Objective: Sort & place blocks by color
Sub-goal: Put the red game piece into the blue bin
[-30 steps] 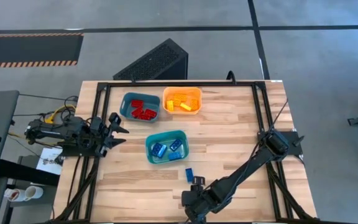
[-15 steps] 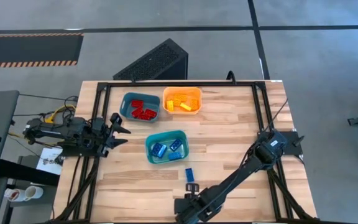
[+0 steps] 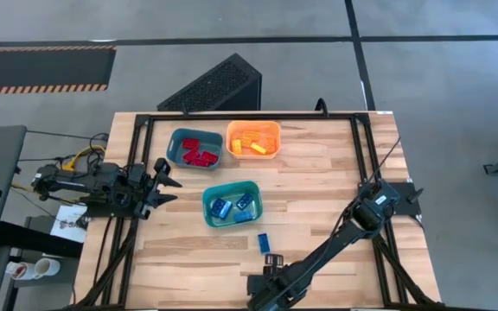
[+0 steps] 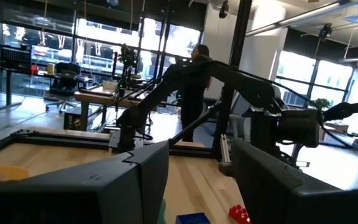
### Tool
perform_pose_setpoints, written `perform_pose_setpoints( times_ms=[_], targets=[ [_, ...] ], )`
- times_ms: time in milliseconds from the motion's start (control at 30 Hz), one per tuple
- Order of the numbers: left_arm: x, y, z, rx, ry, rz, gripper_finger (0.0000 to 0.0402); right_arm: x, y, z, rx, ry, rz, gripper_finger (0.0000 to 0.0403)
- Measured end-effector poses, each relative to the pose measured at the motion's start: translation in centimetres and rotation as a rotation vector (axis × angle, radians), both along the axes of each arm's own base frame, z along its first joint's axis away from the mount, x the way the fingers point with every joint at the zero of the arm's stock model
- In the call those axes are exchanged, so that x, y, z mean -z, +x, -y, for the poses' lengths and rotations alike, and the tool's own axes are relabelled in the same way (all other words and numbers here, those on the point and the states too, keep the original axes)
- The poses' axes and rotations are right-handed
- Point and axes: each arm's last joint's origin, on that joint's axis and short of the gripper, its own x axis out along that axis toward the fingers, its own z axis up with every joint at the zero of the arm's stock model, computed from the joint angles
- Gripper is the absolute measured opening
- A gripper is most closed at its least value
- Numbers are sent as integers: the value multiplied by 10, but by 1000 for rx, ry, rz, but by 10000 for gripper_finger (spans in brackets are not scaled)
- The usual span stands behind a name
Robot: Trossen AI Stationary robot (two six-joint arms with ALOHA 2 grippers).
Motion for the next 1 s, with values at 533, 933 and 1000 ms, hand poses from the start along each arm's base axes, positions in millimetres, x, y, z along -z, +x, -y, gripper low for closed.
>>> perform_pose_setpoints(
  times_ms=[533,933,1000],
  targets=[
    [0,0,0,0,0,1,163,34,-1,4,-24,-89,-131,276],
    [0,0,0,-2,-1,0,163,45,2,6,-31,-86,-167,182],
    [0,0,0,-5,-1,0,163,40,4,10,-23,-77,-166,135]
  ],
)
